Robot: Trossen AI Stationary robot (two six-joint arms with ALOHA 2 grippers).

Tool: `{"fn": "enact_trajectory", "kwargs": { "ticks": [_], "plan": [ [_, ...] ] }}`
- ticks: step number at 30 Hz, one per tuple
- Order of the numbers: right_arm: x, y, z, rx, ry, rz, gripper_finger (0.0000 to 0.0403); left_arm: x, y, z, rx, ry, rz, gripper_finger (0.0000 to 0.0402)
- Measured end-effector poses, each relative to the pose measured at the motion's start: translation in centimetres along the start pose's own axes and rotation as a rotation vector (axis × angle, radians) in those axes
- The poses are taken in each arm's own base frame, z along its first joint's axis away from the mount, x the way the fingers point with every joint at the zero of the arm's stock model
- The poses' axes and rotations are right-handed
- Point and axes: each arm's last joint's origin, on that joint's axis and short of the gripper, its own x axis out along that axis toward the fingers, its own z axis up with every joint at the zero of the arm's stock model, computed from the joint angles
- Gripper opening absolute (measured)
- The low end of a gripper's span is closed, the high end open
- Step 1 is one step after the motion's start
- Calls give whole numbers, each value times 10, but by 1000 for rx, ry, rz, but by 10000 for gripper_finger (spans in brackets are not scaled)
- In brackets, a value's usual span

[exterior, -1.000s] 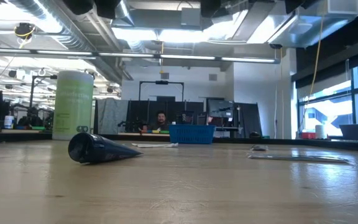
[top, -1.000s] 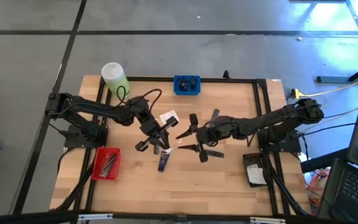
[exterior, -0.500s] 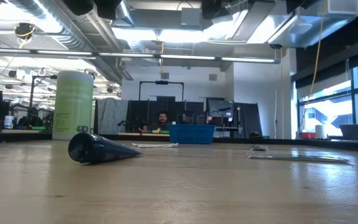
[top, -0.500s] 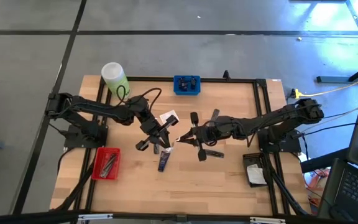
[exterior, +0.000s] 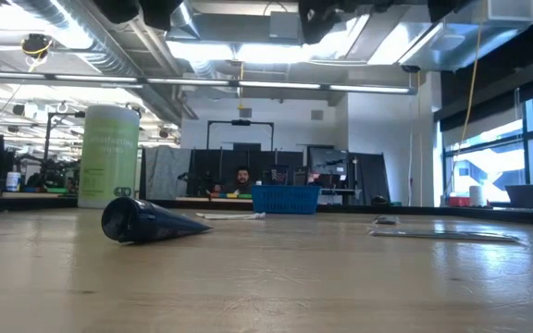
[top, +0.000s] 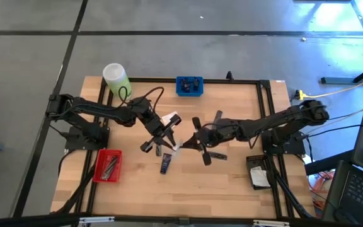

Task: Pick & Place Travel size toiletries
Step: Put the white bandage pad into the black basket

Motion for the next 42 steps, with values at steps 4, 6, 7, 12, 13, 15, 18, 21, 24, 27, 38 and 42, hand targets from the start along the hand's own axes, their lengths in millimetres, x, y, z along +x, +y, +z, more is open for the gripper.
{"fn": "enact_trajectory", "kwargs": {
  "ticks": [4,6,7,12,13,15,18,21,24,27,38,42],
  "plan": [
    [-6,8,0,44,64,41,1,-2,0,-1,-47,23,8,95],
    [-12,14,3,53,74,60,1,-4,2,0,-51,23,37,130],
    [-15,17,4,61,86,69,1,-6,3,1,-64,24,51,145],
    [-29,34,0,134,233,34,1,-20,10,9,-97,34,116,191],
    [-33,38,-3,159,276,10,1,-23,11,10,-107,46,128,195],
    [-40,45,-10,203,366,-45,0,-30,13,10,-127,70,158,197],
    [-50,54,-18,248,468,-122,0,-38,17,6,-179,122,203,195],
    [-57,62,-24,281,535,-180,0,-45,21,-1,-227,176,273,192],
    [-64,70,-30,343,600,-216,0,-52,24,-8,-281,238,346,189],
    [-72,78,-35,411,661,-256,0,-57,26,-14,-309,295,436,190],
    [-119,107,-47,698,825,-515,0,-70,33,-26,-227,511,852,191],
    [-134,121,-42,783,762,-525,0,-72,34,-26,-214,529,918,190]
  ]
}}
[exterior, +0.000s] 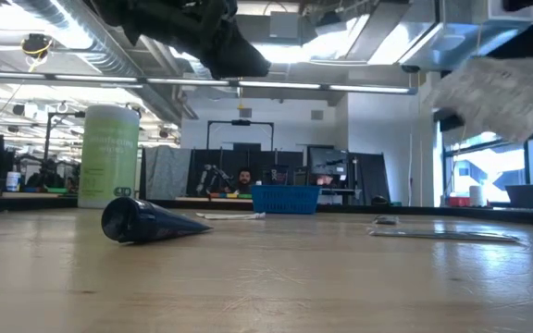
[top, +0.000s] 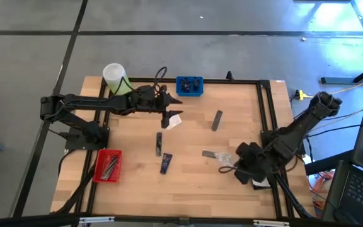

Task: Pick & Place Travel size toiletries
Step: Put the white bandage pad into the black basket

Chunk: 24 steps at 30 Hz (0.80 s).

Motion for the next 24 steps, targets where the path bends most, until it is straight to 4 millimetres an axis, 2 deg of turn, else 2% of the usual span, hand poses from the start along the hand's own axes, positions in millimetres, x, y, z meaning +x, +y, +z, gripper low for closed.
{"fn": "enact_trajectory", "kwargs": {
  "ticks": [5,18,24],
  "plan": [
    [-9,1,-15,67,0,26,0,0,0,0,-1,5,5,191],
    [-19,-1,-45,271,142,19,0,0,0,0,-19,4,-8,191],
    [-27,-10,-61,357,210,-75,0,0,-1,0,-19,4,-9,191]
  ]
}}
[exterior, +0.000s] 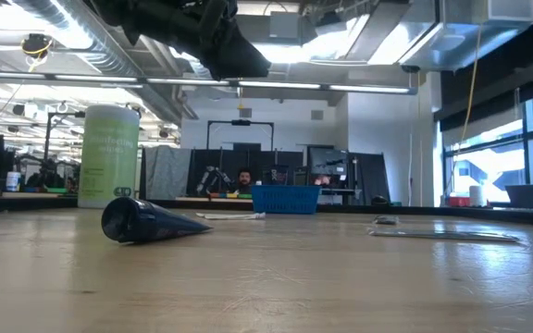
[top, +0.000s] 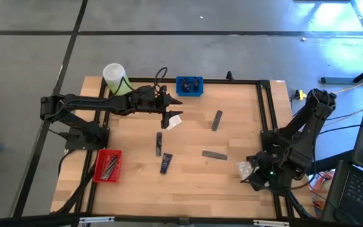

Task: Pick & Place Travel size toiletries
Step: Put the white bandage pad into the black basket

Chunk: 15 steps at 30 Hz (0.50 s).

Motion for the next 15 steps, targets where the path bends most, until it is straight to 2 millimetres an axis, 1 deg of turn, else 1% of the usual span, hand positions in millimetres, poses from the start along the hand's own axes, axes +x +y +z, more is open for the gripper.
{"fn": "enact_trajectory", "kwargs": {
  "ticks": [4,6,11,15],
  "plan": [
    [-3,-12,-9,50,21,-74,0,0,0,0,0,0,0,190],
    [-8,-16,-14,66,34,-110,0,0,0,0,0,0,0,189],
    [-25,-16,-20,74,55,-134,0,0,0,0,0,0,0,191],
    [-23,-19,-19,77,67,-208,0,0,0,0,0,0,-1,189]
  ]
}}
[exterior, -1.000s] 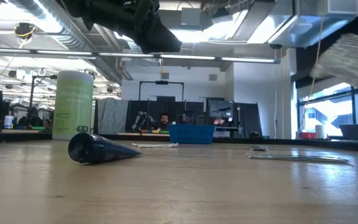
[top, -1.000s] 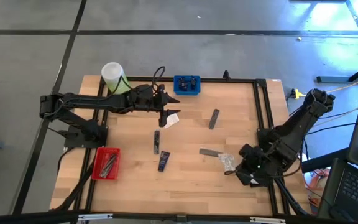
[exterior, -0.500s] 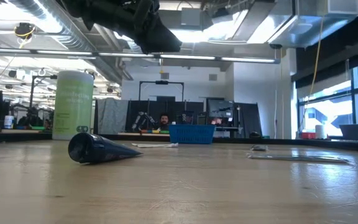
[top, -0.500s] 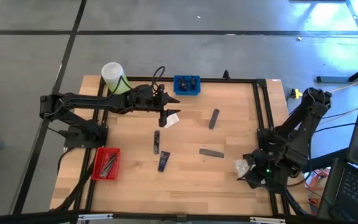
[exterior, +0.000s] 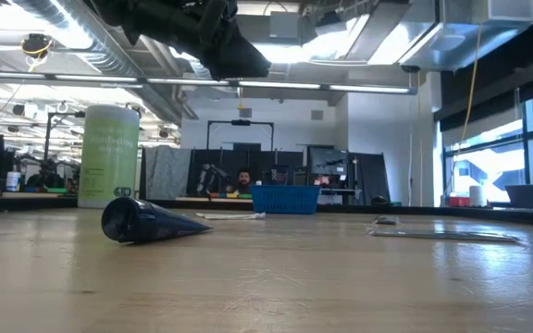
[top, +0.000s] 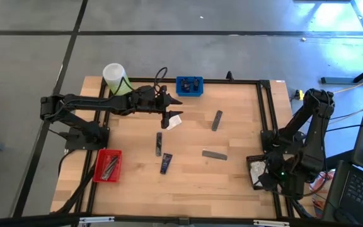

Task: Pick & Place Travel size toiletries
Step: Put the white bandage pad into the black basket

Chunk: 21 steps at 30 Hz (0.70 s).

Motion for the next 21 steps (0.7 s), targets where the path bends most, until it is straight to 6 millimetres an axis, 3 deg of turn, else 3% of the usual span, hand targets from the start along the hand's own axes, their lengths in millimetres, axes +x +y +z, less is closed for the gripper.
{"fn": "enact_trajectory", "kwargs": {
  "ticks": [21],
  "plan": [
    [31,16,1,70,2,-293,0,0,0,0,0,0,0,189]
  ]
}}
